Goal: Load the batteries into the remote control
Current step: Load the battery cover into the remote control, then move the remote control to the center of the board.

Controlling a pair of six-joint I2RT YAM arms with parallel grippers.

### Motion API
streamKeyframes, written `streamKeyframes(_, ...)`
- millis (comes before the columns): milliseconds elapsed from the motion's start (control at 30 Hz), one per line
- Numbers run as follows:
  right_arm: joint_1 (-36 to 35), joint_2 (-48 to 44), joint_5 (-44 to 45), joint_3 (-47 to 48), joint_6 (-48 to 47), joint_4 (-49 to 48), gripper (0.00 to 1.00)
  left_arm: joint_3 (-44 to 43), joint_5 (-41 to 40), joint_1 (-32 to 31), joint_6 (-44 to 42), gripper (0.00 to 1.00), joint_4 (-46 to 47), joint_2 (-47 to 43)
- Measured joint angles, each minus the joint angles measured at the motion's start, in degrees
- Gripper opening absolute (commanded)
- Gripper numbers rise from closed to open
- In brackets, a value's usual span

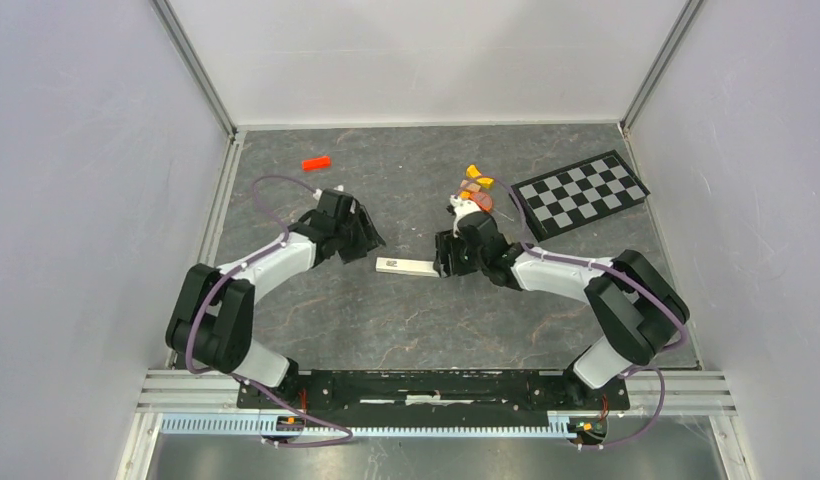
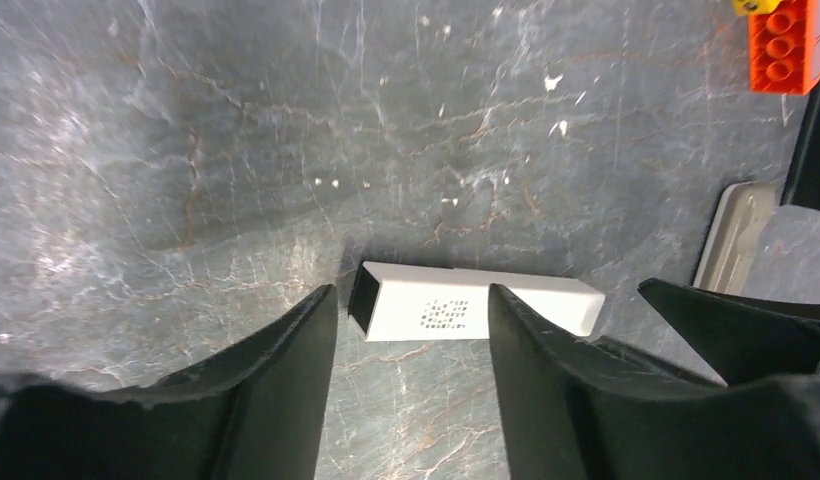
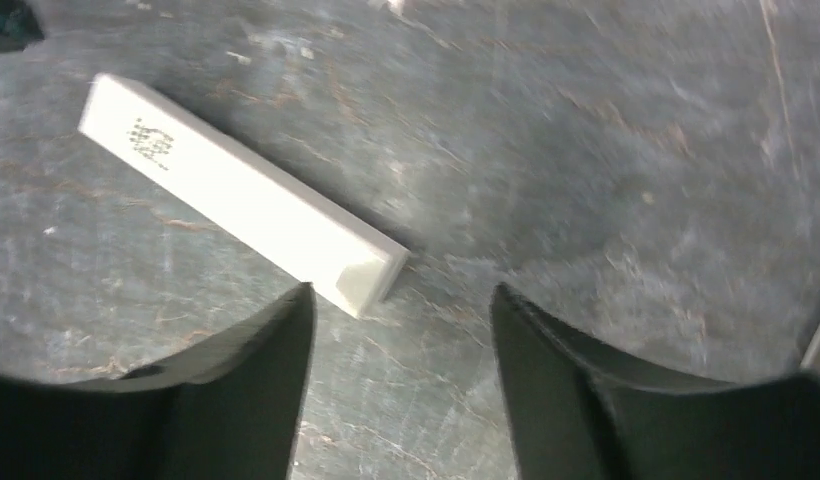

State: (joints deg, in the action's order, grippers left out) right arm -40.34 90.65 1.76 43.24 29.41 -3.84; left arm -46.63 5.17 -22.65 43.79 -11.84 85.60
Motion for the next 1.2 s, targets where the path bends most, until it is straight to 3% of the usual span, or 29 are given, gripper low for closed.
streamKeyframes(67, 0.07, 0.48, -1.92, 2.47, -5.79, 1.09, 0.88, -2.45, -1.22, 0.31, -0.85, 0.78, -2.49, -0.28)
streamKeyframes(167, -0.15, 0.96, -6.27, 4.68, -14.34, 0.48, 0.94, -5.22, -3.82, 0.61, -2.25, 0.99, -6.25, -2.43)
streamKeyframes(400, -3.98, 4.94, -14.71, 8.92, -32.89, 2.05, 0.9, -7.82, -8.44, 2.01, -5.53, 1.0, -15.23, -13.35)
streamKeyframes(467, -5.14, 7.63, -14.75, 11.78, -36.44, 2.82, 0.84, -8.44, -9.31, 2.62, -6.58, 1.0, -18.08, -16.48)
streamKeyframes(600, -5.79, 12.07, -13.7, 16.44, -40.44, 4.37, 0.59, -9.66, -9.81, 3.54, -8.13, 1.0, -23.12, -21.14)
streamKeyframes(867, -5.68, 17.07, -10.71, 20.02, -41.46, 6.49, 0.53, -11.3, -9.09, 3.69, -10.84, 1.0, -30.38, -26.82)
streamKeyframes(1067, -5.68, 17.09, -9.31, 19.61, -40.13, 5.57, 0.26, -11.78, -7.3, 3.69, -12.24, 1.0, -33.42, -29.9)
streamKeyframes(1200, -5.84, 16.68, -3.93, 18.73, -36.02, 4.11, 0.22, -14.84, -5.03, 3.69, -12.76, 1.0, -36.85, -30.03)
